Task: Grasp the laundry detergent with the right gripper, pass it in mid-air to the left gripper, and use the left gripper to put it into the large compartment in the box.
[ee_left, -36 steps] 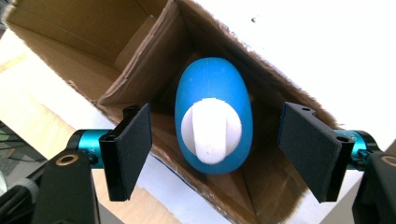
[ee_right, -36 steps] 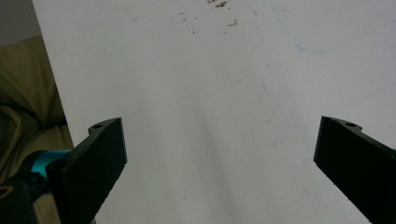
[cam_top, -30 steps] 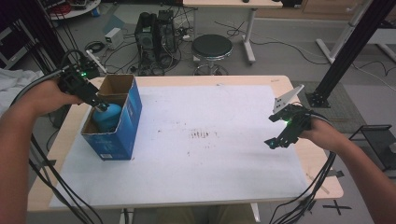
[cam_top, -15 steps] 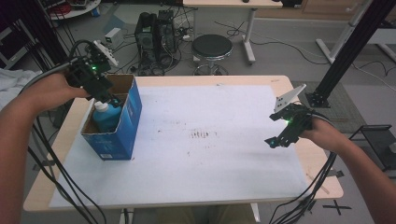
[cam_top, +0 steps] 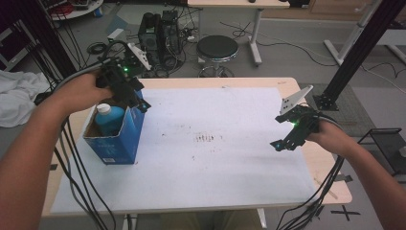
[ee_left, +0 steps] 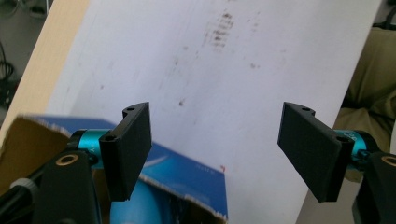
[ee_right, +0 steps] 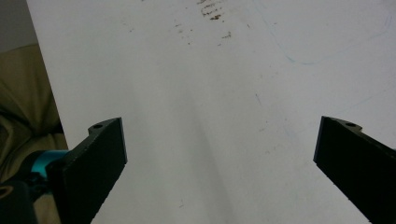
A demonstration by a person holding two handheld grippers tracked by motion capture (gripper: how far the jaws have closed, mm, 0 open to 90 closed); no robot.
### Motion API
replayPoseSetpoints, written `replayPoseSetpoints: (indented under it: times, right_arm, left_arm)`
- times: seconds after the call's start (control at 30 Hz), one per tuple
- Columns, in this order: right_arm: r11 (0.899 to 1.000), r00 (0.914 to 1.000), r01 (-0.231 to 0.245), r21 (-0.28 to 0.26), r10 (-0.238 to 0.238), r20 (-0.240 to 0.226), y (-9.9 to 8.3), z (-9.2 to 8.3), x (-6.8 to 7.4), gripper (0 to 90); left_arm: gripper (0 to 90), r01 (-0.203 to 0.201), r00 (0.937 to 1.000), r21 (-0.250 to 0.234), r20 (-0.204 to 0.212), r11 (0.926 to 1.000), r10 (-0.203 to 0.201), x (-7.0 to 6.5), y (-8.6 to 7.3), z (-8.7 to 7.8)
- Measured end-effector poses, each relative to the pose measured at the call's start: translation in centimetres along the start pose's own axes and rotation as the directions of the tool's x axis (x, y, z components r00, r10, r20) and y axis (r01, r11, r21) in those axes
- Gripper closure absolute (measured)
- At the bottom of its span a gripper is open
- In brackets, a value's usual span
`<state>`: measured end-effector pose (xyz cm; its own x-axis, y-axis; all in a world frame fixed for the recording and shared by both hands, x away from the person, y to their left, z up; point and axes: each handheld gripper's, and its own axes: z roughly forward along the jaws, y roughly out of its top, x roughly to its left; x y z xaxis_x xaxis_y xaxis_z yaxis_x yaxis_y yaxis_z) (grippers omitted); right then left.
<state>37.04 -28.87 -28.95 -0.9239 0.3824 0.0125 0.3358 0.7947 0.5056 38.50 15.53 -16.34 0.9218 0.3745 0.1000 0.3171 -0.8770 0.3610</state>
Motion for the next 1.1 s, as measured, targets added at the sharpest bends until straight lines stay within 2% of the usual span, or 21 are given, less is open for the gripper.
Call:
replayPoseSetpoints:
  times: [0.17, 0.23, 0.27, 0.33, 0.37, 0.4, 0.43, 0.47, 0.5, 0.53, 0.57, 0.6, 0.7, 0.73, 0.8, 0.83, 0.9, 0.93, 0.97, 1.03, 1.1]
  right_arm:
    - [1.000, 0.9997, 0.022, -0.005, -0.022, 0.004, 0.3, 0.0, 0.0, 1.6]
    - [1.000, 0.9999, 0.015, -0.001, -0.015, 0.001, 0.3, 0.0, 0.1, 1.5]
    - [1.000, 1.0000, 0.009, 0.002, -0.009, -0.003, 0.3, -0.1, 0.1, 1.6]
    - [1.000, 0.9999, 0.010, -0.003, -0.010, 0.000, 0.2, 0.0, 0.1, 1.6]
    - [1.000, 0.9998, 0.019, -0.011, -0.019, 0.007, 0.2, -0.1, 0.0, 1.5]
    - [1.000, 1.0000, 0.001, -0.005, -0.001, 0.000, 0.2, -0.1, 0.1, 1.5]
    - [1.000, 1.0000, 0.001, -0.009, -0.001, 0.002, 0.2, -0.1, 0.1, 1.6]
    - [1.000, 1.0000, 0.000, -0.008, 0.000, 0.002, 0.2, -0.1, 0.1, 1.6]
    - [1.000, 1.0000, 0.005, -0.009, -0.005, 0.000, 0.2, -0.1, 0.1, 1.6]
    - [1.000, 0.9999, 0.010, -0.007, -0.010, 0.000, 0.2, -0.1, 0.1, 1.5]
    - [1.000, 1.0000, 0.005, -0.010, -0.005, -0.001, 0.2, -0.1, 0.2, 1.6]
    - [1.000, 1.0000, 0.006, -0.006, -0.006, 0.000, 0.2, -0.1, 0.1, 1.6]
    - [1.000, 1.0000, 0.005, 0.000, -0.005, -0.003, 0.3, -0.1, 0.1, 1.5]
    - [1.000, 0.9997, 0.025, -0.010, -0.025, 0.003, 0.3, -0.1, 0.0, 1.5]
    - [1.000, 0.9999, 0.011, -0.005, -0.011, 0.002, 0.3, -0.1, 0.0, 1.5]
    - [1.000, 1.0000, 0.007, 0.000, -0.007, -0.001, 0.4, -0.1, 0.0, 1.6]
    - [1.000, 0.9999, 0.010, -0.005, -0.010, -0.002, 0.4, 0.0, 0.0, 1.6]
    - [1.000, 1.0000, 0.002, -0.004, -0.002, -0.006, 0.4, 0.0, 0.0, 1.5]
    - [1.000, 0.9998, 0.018, -0.008, -0.018, 0.002, 0.5, 0.1, -0.1, 1.5]
    - [1.000, 1.0000, -0.006, -0.006, 0.006, -0.007, 0.6, 0.1, 0.0, 1.6]
    - [1.000, 0.9997, 0.025, -0.015, -0.025, 0.007, 0.7, 0.1, -0.3, 1.6]
  left_arm:
    - [26.2, -0.061, 0.9979, 0.023, 0.024, 0.9979, 0.060, -0.4, 2.2, 1.3]
    - [26.2, -0.047, 0.9984, 0.013, 0.030, 0.9988, 0.047, -0.6, 2.8, 1.9]
    - [26.1, -0.069, 0.9971, 0.025, 0.034, 0.9973, 0.069, -0.5, 3.3, 2.1]
    - [26.1, -0.056, 0.9977, 0.005, 0.040, 0.9984, 0.055, -0.5, 3.7, 2.5]
    - [26.1, -0.073, 0.9967, 0.013, 0.038, 0.9973, 0.072, -0.3, 4.0, 2.7]
    - [23.6, -0.056, 0.9977, 0.005, 0.040, 0.9984, 0.055, -0.4, 4.2, 3.0]
    - [17.5, -0.071, 0.9966, 0.023, 0.043, 0.9972, 0.070, -0.3, 4.4, 3.1]
    - [16.8, -0.062, 0.9971, 0.008, 0.043, 0.9980, 0.062, -0.3, 4.5, 3.4]
    - [16.8, -0.061, 0.9971, 0.010, 0.046, 0.9981, 0.060, -0.4, 4.7, 3.6]
    - [16.8, -0.077, 0.9960, 0.020, 0.046, 0.9968, 0.076, -0.4, 4.9, 3.7]
    - [16.8, -0.067, 0.9967, 0.019, 0.048, 0.9976, 0.066, -0.5, 5.0, 3.9]
    - [16.8, -0.084, 0.9954, 0.028, 0.047, 0.9960, 0.083, -0.4, 5.2, 4.1]
    - [16.8, -0.088, 0.9958, 0.029, 0.029, 0.9957, 0.087, -0.5, 5.5, 4.5]
    - [16.8, -0.086, 0.9960, 0.030, 0.028, 0.9959, 0.085, -0.5, 5.5, 4.6]
    - [16.8, -0.083, 0.9965, 0.023, 0.016, 0.9963, 0.082, -0.6, 5.7, 5.1]
    - [16.8, -0.096, 0.9954, 0.037, 0.008, 0.9947, 0.096, -0.5, 5.8, 5.2]
    - [16.8, -0.106, 0.9943, 0.039, 0.016, 0.9936, 0.106, -0.6, 6.0, 5.7]
    - [16.8, -0.092, 0.9956, 0.030, 0.023, 0.9954, 0.091, -0.7, 6.1, 5.9]
    - [16.7, -0.109, 0.9937, 0.046, 0.030, 0.9930, 0.108, -0.6, 6.2, 6.1]
    - [16.8, -0.106, 0.9942, 0.064, 0.026, 0.9923, 0.105, -0.6, 6.5, 6.6]
    - [16.8, -0.095, 0.9951, 0.050, 0.034, 0.9943, 0.093, -0.7, 6.7, 7.2]
